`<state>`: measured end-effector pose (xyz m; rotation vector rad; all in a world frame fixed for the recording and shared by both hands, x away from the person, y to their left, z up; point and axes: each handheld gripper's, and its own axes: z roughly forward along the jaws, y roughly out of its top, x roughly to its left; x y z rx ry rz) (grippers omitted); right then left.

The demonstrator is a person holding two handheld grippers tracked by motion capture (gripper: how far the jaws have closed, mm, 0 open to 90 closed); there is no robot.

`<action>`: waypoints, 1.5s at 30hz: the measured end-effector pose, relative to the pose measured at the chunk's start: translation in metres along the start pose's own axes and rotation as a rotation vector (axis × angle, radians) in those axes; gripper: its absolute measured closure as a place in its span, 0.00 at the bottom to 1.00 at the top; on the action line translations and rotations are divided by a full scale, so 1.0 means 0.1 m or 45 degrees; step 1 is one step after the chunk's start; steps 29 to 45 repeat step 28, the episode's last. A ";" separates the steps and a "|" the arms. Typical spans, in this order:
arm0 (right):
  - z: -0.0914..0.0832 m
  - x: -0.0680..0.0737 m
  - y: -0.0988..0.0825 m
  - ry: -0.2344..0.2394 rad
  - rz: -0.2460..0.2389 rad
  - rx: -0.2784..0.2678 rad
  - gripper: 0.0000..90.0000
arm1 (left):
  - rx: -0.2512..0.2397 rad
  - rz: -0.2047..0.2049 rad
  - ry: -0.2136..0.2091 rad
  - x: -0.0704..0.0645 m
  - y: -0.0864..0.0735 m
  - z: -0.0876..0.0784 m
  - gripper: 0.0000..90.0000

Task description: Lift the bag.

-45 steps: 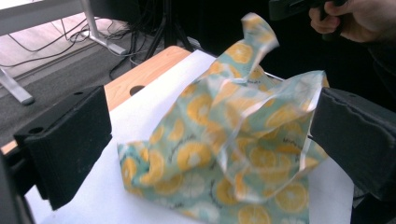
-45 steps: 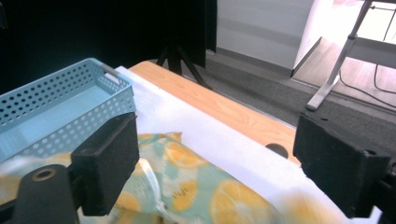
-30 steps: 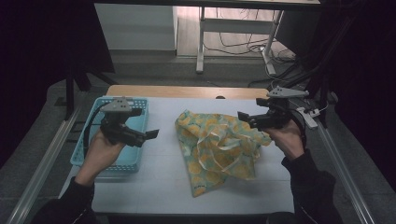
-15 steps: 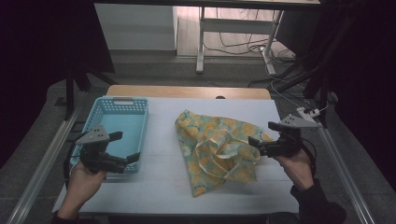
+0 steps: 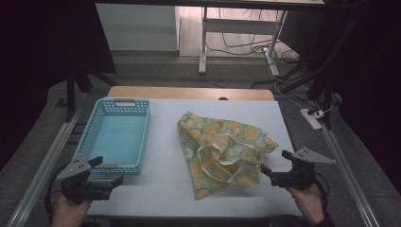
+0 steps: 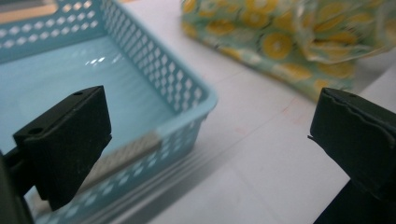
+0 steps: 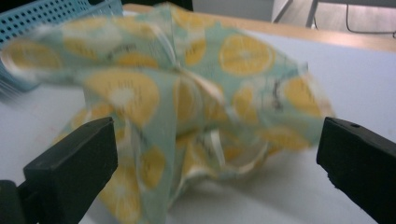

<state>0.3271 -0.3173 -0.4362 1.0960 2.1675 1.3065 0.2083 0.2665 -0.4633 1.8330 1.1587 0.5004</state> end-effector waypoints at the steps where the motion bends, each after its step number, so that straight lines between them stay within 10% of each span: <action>1: -0.01 0.01 -0.06 -0.013 0.005 0.006 0.00 | 0.007 -0.009 0.006 0.01 -0.05 -0.01 0.00; 20: -0.06 0.10 -0.68 -0.089 0.052 0.140 0.00 | 0.168 -0.093 0.166 0.08 -0.68 -0.02 0.00; 45: -0.05 0.11 -0.69 -0.108 0.039 0.160 0.00 | 0.199 -0.109 0.137 0.10 -0.67 0.01 0.00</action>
